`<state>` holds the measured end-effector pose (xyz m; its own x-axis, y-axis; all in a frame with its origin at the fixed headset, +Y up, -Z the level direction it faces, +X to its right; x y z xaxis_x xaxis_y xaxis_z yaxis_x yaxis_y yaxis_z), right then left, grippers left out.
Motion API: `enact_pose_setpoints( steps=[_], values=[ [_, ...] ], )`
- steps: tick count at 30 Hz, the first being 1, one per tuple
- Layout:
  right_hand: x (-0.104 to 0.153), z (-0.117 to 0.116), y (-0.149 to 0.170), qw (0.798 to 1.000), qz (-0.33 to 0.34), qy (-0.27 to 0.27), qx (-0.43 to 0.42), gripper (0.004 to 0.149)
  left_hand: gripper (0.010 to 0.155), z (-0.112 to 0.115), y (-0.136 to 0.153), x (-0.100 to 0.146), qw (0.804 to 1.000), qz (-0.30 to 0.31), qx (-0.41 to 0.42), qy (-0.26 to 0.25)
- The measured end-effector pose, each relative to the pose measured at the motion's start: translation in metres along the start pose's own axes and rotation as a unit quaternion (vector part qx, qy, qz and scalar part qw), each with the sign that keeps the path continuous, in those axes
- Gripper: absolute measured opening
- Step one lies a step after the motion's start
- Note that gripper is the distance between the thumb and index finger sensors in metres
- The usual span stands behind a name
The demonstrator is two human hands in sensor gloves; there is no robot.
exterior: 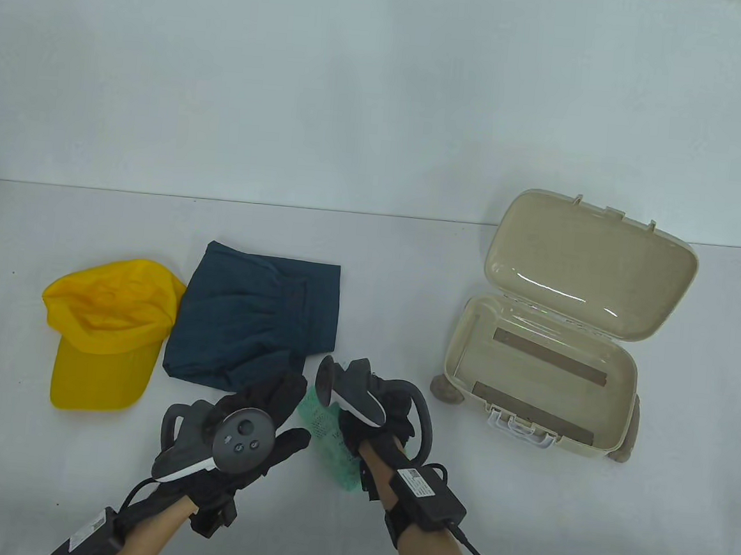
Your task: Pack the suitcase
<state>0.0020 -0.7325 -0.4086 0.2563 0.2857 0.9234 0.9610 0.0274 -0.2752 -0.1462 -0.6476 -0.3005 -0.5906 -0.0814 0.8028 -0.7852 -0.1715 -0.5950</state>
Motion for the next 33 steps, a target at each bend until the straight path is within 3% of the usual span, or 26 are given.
enact_pose_setpoints(
  steps=[8, 16, 22, 27, 33],
  values=[
    [0.024, 0.041, 0.025, 0.986, 0.023, -0.003, -0.167, 0.036, 0.076, -0.001, 0.006, 0.001, 1.0, -0.011, 0.0, -0.003],
    [0.038, 0.047, 0.04, 0.98, 0.027, 0.001, -0.198, 0.037, 0.076, 0.0, 0.007, 0.001, 1.0, -0.015, -0.003, 0.002],
    [0.053, 0.059, 0.046, 0.964, 0.058, 0.005, -0.26, 0.038, 0.076, 0.0, 0.008, 0.001, 1.0, -0.016, -0.006, 0.006],
    [0.069, 0.093, 0.067, 0.955, 0.054, 0.038, -0.288, 0.038, 0.076, 0.0, 0.008, 0.001, 1.0, -0.018, -0.005, 0.008],
    [0.094, 0.147, 0.13, 0.949, 0.007, 0.088, -0.304, 0.038, 0.076, 0.001, 0.009, 0.001, 1.0, -0.019, -0.004, 0.009]
  ],
)
Point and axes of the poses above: the tracker on the back of each hand, its own y axis roughly to the little-finger side, its own x axis roughly from the fingertips to the wrist, z = x × y, the point moved 4 cm from there along -x, roughly from the wrist to the fingertips, and after that the axes turned 13 degrees about z, right-handed, at the moved point
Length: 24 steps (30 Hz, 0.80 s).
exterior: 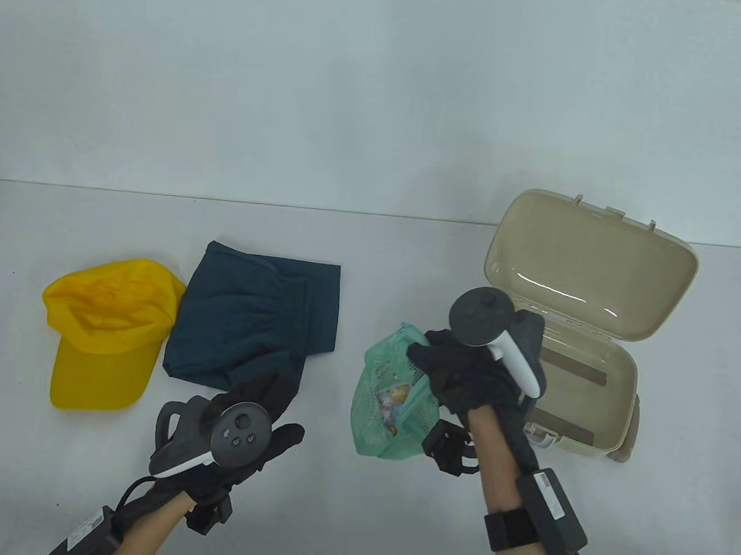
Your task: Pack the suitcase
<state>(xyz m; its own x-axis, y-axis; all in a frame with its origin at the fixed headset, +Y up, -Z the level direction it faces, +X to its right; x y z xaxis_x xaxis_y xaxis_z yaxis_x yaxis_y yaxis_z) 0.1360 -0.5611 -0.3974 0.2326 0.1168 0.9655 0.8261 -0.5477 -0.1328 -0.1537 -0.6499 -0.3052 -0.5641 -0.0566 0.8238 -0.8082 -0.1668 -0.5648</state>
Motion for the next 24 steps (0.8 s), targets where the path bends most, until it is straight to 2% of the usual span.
enact_pose_setpoints(
  steps=[3, 7, 11, 16, 17, 24],
  values=[
    [0.009, 0.042, 0.019, 0.999, -0.025, 0.038, -0.004, 0.038, 0.076, 0.001, 0.0, 0.0, 1.0, -0.001, 0.0, 0.004],
    [0.015, 0.084, 0.053, 0.994, -0.07, 0.081, 0.005, 0.039, 0.076, 0.001, 0.001, 0.0, 1.0, -0.003, 0.0, 0.007],
    [0.015, 0.106, 0.094, 0.989, -0.11, 0.101, 0.004, 0.039, 0.076, 0.001, 0.002, 0.0, 1.0, -0.007, 0.001, 0.007],
    [0.01, 0.111, 0.144, 0.984, -0.144, 0.103, 0.001, 0.039, 0.076, 0.001, 0.004, 0.0, 1.0, -0.012, 0.002, 0.008],
    [0.009, 0.11, 0.159, 0.983, -0.152, 0.102, -0.002, 0.039, 0.076, 0.001, 0.005, 0.0, 1.0, -0.013, 0.001, 0.007],
    [0.004, 0.094, 0.211, 0.977, -0.195, 0.081, -0.011, 0.039, 0.076, 0.003, 0.007, -0.001, 1.0, -0.016, 0.001, 0.012]
  ],
)
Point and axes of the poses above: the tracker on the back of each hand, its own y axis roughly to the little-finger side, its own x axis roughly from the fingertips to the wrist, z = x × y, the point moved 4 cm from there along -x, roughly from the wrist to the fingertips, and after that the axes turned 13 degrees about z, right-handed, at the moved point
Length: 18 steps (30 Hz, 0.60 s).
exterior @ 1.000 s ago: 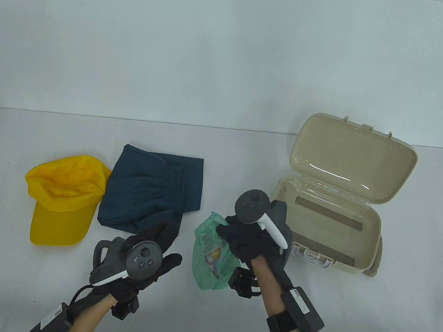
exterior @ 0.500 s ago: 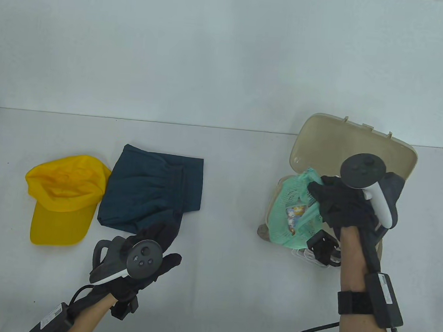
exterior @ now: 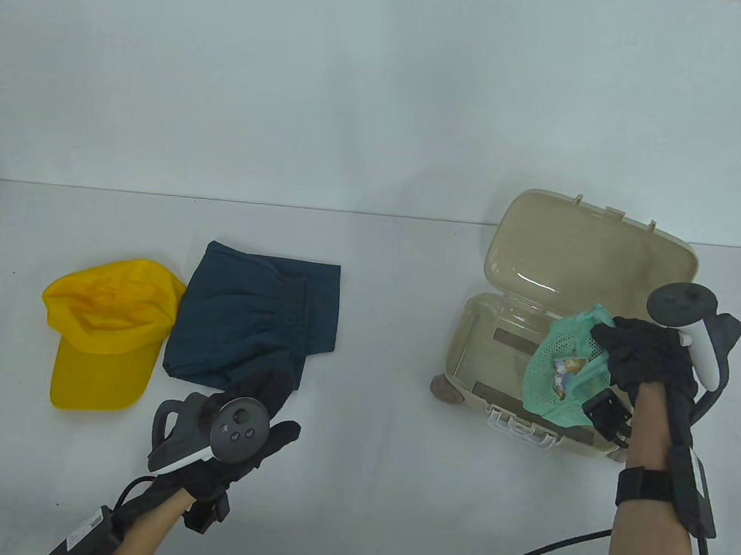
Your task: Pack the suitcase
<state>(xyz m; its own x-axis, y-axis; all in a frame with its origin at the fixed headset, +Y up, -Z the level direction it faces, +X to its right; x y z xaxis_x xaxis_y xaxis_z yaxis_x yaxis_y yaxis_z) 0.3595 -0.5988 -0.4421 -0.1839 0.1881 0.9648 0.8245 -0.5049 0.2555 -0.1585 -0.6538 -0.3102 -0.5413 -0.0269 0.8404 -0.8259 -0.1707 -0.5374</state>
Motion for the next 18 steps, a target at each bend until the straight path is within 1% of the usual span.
enact_pose_setpoints(
  steps=[3, 5, 7, 9, 11, 13, 15, 18],
  values=[
    [-0.007, -0.004, 0.011, 0.999, -0.022, 0.002, 0.034, 0.039, 0.076, 0.002, 0.002, 0.0, 1.0, -0.003, 0.0, 0.004],
    [-0.011, -0.005, 0.014, 0.994, -0.041, 0.005, 0.1, 0.039, 0.076, 0.002, 0.003, -0.001, 1.0, -0.005, 0.001, 0.005],
    [-0.015, -0.006, 0.013, 0.984, -0.057, 0.011, 0.169, 0.038, 0.076, 0.003, 0.004, 0.0, 1.0, -0.007, 0.003, 0.005],
    [-0.02, -0.011, 0.011, 0.969, -0.074, 0.018, 0.236, 0.039, 0.076, 0.003, 0.004, -0.001, 1.0, -0.007, 0.004, 0.007],
    [-0.023, -0.019, 0.008, 0.958, -0.083, 0.023, 0.273, 0.04, 0.076, 0.003, 0.004, -0.001, 1.0, -0.008, 0.004, 0.009],
    [-0.025, -0.027, 0.007, 0.955, -0.087, 0.022, 0.284, 0.044, 0.076, 0.004, 0.004, -0.001, 1.0, -0.008, 0.004, 0.009],
    [-0.025, -0.037, 0.006, 0.955, -0.086, 0.018, 0.283, 0.048, 0.075, 0.004, 0.004, -0.001, 1.0, -0.008, 0.005, 0.011],
    [-0.024, -0.05, 0.004, 0.954, -0.087, 0.019, 0.288, 0.057, 0.076, 0.005, 0.004, -0.001, 1.0, -0.007, 0.004, 0.014]
  ],
)
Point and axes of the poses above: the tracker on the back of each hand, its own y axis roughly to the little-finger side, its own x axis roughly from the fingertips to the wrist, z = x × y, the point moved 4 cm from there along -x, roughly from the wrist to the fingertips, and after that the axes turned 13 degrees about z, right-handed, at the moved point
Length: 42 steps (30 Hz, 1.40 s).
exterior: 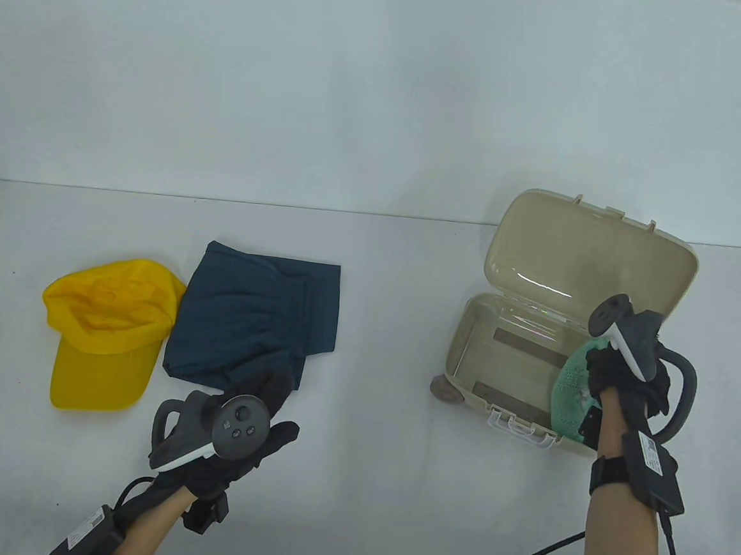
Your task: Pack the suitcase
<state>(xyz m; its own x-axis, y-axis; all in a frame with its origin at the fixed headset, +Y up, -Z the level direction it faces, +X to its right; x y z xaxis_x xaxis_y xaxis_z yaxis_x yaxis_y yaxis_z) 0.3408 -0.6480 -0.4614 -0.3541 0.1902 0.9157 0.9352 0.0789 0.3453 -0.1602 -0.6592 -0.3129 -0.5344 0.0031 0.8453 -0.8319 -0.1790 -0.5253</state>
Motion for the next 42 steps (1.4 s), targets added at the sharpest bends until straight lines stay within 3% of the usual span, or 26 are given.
enact_pose_setpoints(
  steps=[6, 10, 13, 17, 20, 24, 27, 30, 35, 38, 42],
  values=[
    [0.006, -0.025, -0.008, 0.999, 0.015, -0.028, -0.024, 0.082, 0.076, -0.001, -0.001, 0.001, 1.0, 0.002, 0.0, -0.004],
    [0.011, -0.022, -0.005, 0.998, 0.025, -0.038, -0.053, 0.086, 0.076, 0.0, -0.001, 0.001, 1.0, 0.003, 0.0, -0.006],
    [0.019, -0.01, -0.001, 0.992, 0.038, -0.04, -0.109, 0.084, 0.076, 0.0, -0.001, 0.001, 1.0, 0.005, 0.0, -0.009],
    [0.041, 0.022, -0.008, 0.99, 0.071, 0.003, -0.12, 0.082, 0.076, -0.001, -0.001, 0.001, 1.0, 0.004, -0.006, -0.013],
    [0.067, 0.043, -0.028, 0.983, 0.129, 0.04, -0.127, 0.081, 0.076, -0.002, 0.002, 0.001, 1.0, 0.0, -0.006, -0.016],
    [0.117, 0.053, -0.068, 0.951, 0.238, 0.099, -0.17, 0.08, 0.076, -0.005, 0.007, 0.003, 1.0, -0.009, -0.003, -0.025],
    [0.158, 0.036, -0.104, 0.911, 0.334, 0.124, -0.207, 0.08, 0.076, -0.009, 0.014, 0.005, 0.999, -0.02, 0.004, -0.036],
    [0.182, 0.016, -0.127, 0.896, 0.381, 0.133, -0.187, 0.081, 0.075, -0.013, 0.022, 0.007, 0.998, -0.034, 0.007, -0.046],
    [0.205, -0.014, -0.149, 0.885, 0.416, 0.17, -0.12, 0.083, 0.075, -0.015, 0.043, 0.01, 0.996, -0.07, 0.017, -0.058],
    [0.208, -0.019, -0.151, 0.883, 0.426, 0.167, -0.101, 0.084, 0.075, -0.015, 0.053, 0.005, 0.995, -0.086, 0.015, -0.051],
    [0.209, -0.014, -0.15, 0.879, 0.429, 0.169, -0.119, 0.085, 0.076, -0.029, 0.067, -0.021, 0.994, -0.099, -0.007, -0.039]
  ],
)
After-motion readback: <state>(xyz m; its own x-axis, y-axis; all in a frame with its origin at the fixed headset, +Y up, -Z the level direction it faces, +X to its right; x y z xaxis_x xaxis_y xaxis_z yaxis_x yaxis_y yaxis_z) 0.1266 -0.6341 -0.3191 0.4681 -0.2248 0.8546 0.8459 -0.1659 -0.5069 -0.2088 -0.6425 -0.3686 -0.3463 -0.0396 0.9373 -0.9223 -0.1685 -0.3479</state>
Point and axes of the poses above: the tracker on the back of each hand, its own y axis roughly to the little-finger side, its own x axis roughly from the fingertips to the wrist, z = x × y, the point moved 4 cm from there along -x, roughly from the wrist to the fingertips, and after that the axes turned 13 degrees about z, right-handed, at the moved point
